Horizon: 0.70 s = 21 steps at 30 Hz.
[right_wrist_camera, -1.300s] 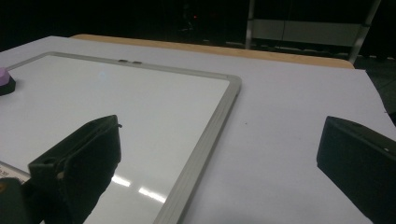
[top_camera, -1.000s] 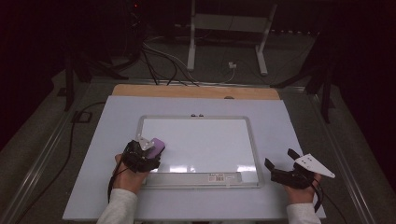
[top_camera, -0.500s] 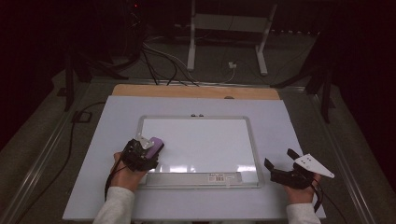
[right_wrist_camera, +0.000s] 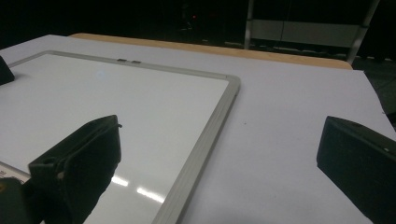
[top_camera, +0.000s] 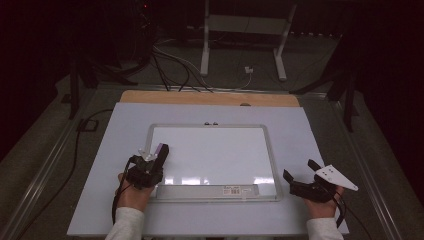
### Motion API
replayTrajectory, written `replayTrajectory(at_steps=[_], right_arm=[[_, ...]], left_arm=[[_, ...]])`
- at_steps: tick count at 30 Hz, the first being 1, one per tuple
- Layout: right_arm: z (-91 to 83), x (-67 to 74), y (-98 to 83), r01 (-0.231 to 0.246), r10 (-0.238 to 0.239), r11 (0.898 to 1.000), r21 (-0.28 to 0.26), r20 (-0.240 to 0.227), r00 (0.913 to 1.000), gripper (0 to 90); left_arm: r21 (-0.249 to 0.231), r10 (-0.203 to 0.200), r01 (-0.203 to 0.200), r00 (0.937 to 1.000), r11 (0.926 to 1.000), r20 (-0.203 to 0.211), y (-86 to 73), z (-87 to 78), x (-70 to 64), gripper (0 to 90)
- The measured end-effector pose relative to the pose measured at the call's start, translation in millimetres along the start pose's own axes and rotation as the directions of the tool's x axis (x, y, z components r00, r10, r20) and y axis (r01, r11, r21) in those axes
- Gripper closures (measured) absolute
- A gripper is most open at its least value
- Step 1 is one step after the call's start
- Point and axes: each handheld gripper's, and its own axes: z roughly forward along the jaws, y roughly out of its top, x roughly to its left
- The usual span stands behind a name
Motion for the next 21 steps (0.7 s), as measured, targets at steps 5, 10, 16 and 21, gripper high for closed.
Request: replayTrajectory(at_steps=[5, 10, 16, 21], right_arm=[[-0.1, 0.3, -0.1, 0.002, -0.002, 1.000, 0.001, -0.001, 1.0000, 0.1], [-1.4, -1.3, -0.2, -0.006, 0.006, 1.000, -0.003, 0.000, 1.0000, 0.1], [-1.2, -0.5, 0.0, -0.003, 0.003, 1.000, -0.002, -0.003, 1.0000, 0.1], [-1.0, 0.6, 0.1, -0.001, 0.001, 1.000, -0.001, -0.002, 1.0000, 0.1]], left_arm=[[0.008, -0.030, 0.030, 0.9994, 0.9995, -0.020, -4.6, -4.4, -4.8, 64.0], [0.004, -0.061, 0.061, 0.9978, 0.9981, -0.026, -15.1, -12.8, -7.6, 64.0], [0.007, -0.073, 0.073, 0.9972, 0.9973, -0.016, -26.7, -22.5, -11.6, 63.9], [-0.006, -0.084, 0.084, 0.9942, 0.9964, 0.067, -31.3, -29.6, -12.2, 54.0]])
